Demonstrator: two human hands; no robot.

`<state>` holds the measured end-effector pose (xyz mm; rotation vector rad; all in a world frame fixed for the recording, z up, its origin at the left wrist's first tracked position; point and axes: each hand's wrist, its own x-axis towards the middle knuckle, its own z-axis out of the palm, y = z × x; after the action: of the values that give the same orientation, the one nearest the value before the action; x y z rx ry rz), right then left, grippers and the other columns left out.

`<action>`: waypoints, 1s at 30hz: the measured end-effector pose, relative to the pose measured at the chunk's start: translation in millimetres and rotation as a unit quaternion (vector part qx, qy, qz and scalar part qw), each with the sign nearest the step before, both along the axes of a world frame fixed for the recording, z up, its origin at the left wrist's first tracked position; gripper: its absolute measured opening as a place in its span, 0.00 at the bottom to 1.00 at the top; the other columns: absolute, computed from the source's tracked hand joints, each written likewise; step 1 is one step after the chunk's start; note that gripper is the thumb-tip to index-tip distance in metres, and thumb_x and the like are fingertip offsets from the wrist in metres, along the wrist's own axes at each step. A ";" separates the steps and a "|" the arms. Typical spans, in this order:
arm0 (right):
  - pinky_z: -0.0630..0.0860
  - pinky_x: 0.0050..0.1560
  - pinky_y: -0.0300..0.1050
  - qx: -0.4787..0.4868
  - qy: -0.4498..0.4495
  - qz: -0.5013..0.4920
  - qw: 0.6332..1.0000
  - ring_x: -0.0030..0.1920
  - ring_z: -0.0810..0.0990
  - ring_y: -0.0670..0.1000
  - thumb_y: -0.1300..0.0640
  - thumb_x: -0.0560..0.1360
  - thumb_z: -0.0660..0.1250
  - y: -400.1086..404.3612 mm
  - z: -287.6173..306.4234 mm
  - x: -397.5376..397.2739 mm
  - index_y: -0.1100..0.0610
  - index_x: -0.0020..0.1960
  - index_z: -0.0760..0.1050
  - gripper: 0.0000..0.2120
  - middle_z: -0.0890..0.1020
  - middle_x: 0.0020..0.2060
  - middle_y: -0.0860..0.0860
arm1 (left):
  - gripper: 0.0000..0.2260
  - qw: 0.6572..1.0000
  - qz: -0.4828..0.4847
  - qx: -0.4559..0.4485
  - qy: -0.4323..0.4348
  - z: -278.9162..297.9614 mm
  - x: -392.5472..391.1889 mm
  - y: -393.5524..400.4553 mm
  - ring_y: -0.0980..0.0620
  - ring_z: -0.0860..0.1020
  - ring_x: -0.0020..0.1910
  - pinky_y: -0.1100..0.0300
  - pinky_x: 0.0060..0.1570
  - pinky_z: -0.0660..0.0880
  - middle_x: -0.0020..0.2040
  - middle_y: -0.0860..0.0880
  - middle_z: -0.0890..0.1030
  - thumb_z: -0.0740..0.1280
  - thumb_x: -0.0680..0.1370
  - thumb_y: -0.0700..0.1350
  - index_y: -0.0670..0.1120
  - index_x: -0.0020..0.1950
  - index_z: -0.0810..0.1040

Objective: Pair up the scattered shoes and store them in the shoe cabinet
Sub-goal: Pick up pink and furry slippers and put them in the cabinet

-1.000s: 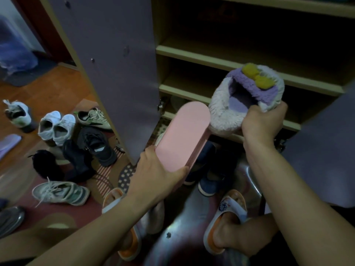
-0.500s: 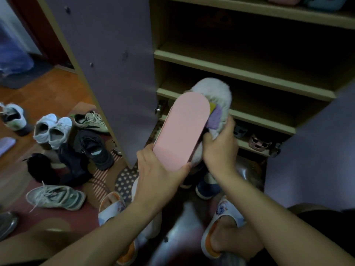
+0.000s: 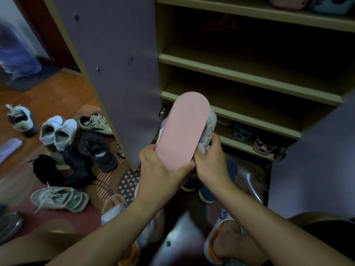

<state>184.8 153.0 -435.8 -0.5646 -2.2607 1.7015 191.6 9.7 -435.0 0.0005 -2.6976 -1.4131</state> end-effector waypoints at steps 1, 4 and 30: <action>0.82 0.52 0.48 0.004 0.000 0.004 1.000 0.51 0.82 0.41 0.49 0.76 0.70 0.6 -1.3 1.2 0.42 0.69 0.65 0.25 0.83 0.51 0.41 | 0.38 1.000 -0.005 0.020 -0.021 1.2 -2.0 -2.1 0.54 0.71 0.57 0.60 0.54 0.69 0.56 0.53 0.67 0.76 0.62 0.67 0.50 0.60 0.63; 0.78 0.41 0.31 0.010 0.005 0.029 1.000 0.48 0.81 0.33 0.40 0.72 0.71 1.2 0.6 7.6 0.35 0.65 0.64 0.25 0.82 0.47 0.33 | 0.26 0.989 -0.040 0.104 -0.095 5.5 -11.3 -13.1 0.63 0.77 0.40 0.59 0.38 0.72 0.46 0.52 0.76 0.70 0.71 0.68 0.51 0.52 0.64; 0.75 0.64 0.57 -0.095 -0.145 0.200 0.964 0.61 0.78 0.49 0.21 0.60 0.66 31.6 39.9 13.1 0.37 0.62 0.72 0.36 0.79 0.62 0.44 | 0.25 0.871 -0.053 0.438 -0.217 5.3 -4.9 -23.7 0.45 0.86 0.46 0.58 0.37 0.81 0.51 0.43 0.86 0.73 0.73 0.56 0.43 0.65 0.78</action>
<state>197.9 184.6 -396.0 -0.4404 -2.5670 2.1715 186.7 -13.9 -429.8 0.2643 -2.0487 -2.8169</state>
